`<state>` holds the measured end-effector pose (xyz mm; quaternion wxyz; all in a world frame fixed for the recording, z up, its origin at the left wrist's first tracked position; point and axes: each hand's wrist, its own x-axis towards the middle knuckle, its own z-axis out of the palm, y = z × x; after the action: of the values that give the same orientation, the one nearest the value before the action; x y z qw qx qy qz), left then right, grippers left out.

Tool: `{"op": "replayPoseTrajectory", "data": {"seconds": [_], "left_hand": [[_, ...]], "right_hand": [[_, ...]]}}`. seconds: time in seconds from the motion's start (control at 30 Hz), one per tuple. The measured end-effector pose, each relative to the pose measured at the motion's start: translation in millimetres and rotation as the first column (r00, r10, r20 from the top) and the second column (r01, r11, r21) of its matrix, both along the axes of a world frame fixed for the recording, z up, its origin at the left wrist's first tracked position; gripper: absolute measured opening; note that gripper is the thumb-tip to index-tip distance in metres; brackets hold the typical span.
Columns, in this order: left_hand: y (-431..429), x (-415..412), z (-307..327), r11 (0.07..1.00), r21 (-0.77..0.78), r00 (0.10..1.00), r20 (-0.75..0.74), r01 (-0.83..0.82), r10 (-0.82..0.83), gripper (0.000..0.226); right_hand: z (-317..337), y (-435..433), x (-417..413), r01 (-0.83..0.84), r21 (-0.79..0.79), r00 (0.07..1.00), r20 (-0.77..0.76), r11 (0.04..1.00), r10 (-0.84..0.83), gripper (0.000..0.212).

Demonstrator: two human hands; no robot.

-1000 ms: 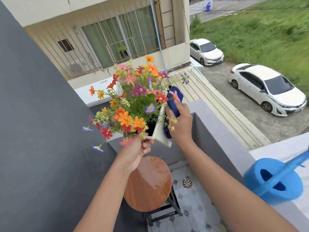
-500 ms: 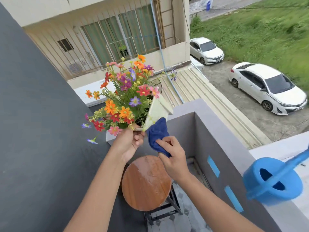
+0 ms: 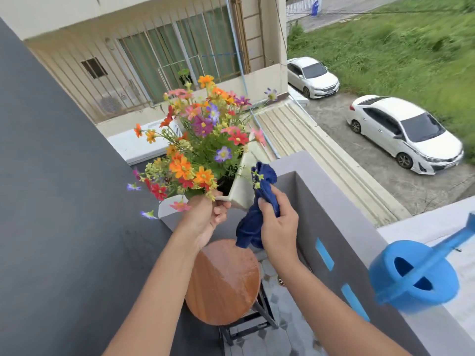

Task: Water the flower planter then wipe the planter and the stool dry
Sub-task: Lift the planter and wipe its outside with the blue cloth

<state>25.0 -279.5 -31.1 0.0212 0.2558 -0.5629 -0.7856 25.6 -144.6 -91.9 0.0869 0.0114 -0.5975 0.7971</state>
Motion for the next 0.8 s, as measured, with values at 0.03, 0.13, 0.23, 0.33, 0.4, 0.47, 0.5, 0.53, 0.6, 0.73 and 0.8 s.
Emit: {"op": "replayPoseTrajectory", "data": {"seconds": [0.03,0.13,0.23,0.33,0.4,0.47,0.5,0.53,0.6,0.73,0.8], "left_hand": [[4,2,-3,0.999,-0.038,1.0,0.014,0.014,-0.013,0.031],[14,5,-10,0.996,-0.081,0.997,0.061,0.045,-0.04,0.027],[18,8,-9,0.997,-0.037,0.993,0.095,0.073,-0.069,0.03],[21,15,-11,0.998,0.004,0.995,0.074,0.065,-0.065,0.029],[21,19,-11,0.998,0.011,0.996,0.057,0.062,-0.063,0.027],[20,19,-11,0.999,-0.001,0.997,0.064,0.047,-0.047,0.026],[19,18,-10,0.999,-0.01,0.997,0.066,0.038,-0.037,0.025],[19,17,-10,0.999,-0.015,0.997,0.065,0.03,-0.029,0.025],[18,14,-10,1.0,-0.018,0.998,0.06,0.02,-0.018,0.027],[12,8,-10,0.999,-0.031,0.998,0.062,-0.019,0.021,0.029],[10,7,-9,0.999,-0.032,0.998,0.055,-0.027,0.029,0.03]], "right_hand": [[12,0,-7,-0.009,0.039,0.998,-0.065,0.999,0.012,0.029],[35,-7,-27,0.002,0.131,0.982,-0.188,0.991,0.023,0.025],[35,-7,-50,0.103,0.16,0.987,-0.138,0.982,-0.081,0.027],[14,3,-73,0.176,0.265,0.984,-0.081,0.948,-0.16,0.02],[-2,10,-81,0.195,0.288,0.977,0.026,0.938,-0.211,0.037],[-20,15,-80,0.195,0.304,0.962,0.127,0.933,-0.243,0.037],[-26,16,-76,0.173,0.312,0.962,0.151,0.934,-0.229,0.03],[-31,15,-73,0.147,0.316,0.968,0.149,0.937,-0.202,0.02],[-28,9,-64,0.115,0.333,0.984,0.092,0.936,-0.154,0.009],[-3,-11,-22,0.078,0.341,0.989,-0.144,0.937,-0.03,0.023],[9,-15,-7,0.073,0.299,0.983,-0.18,0.951,-0.019,0.029]]}}
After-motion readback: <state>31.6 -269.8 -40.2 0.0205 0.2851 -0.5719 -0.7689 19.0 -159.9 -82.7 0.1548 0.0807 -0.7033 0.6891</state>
